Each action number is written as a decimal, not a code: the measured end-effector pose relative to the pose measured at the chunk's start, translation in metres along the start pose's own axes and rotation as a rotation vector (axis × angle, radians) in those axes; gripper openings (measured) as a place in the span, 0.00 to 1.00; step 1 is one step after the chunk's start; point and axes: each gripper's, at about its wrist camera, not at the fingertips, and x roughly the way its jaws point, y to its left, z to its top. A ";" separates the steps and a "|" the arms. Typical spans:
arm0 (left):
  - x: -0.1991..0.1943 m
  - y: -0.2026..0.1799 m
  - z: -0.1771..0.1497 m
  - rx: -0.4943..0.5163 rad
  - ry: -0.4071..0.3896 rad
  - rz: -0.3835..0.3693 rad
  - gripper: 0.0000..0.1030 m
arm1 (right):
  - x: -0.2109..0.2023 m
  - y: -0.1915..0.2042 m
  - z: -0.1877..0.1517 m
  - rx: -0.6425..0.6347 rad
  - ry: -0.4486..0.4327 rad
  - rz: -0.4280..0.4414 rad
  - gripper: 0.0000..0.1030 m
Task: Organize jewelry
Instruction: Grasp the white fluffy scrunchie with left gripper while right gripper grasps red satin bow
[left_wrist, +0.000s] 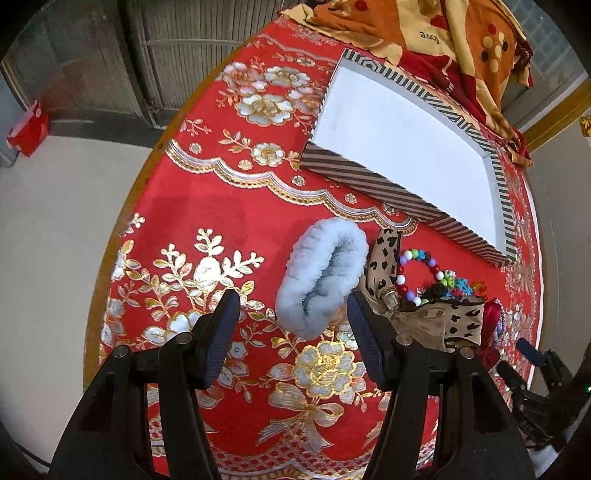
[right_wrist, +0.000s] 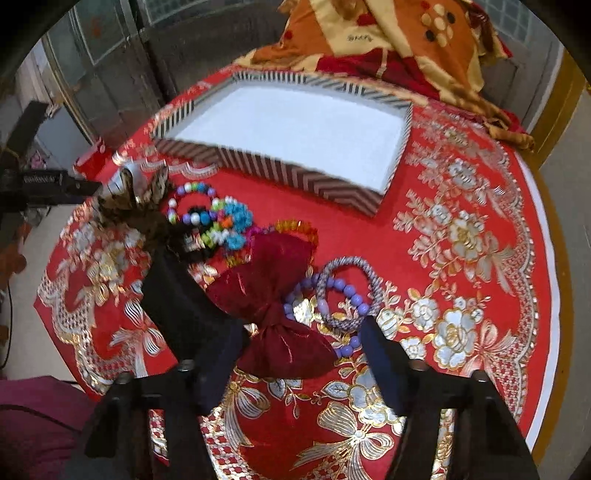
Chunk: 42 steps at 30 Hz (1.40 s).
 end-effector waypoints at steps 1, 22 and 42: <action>0.001 -0.001 0.000 0.001 0.003 0.000 0.58 | 0.001 0.000 0.000 0.001 0.001 0.002 0.58; -0.001 -0.010 0.003 0.036 -0.010 0.040 0.58 | -0.001 0.001 0.012 -0.006 0.006 0.032 0.58; 0.040 -0.013 0.006 0.144 0.100 0.066 0.58 | 0.023 0.001 0.004 -0.006 0.060 0.054 0.58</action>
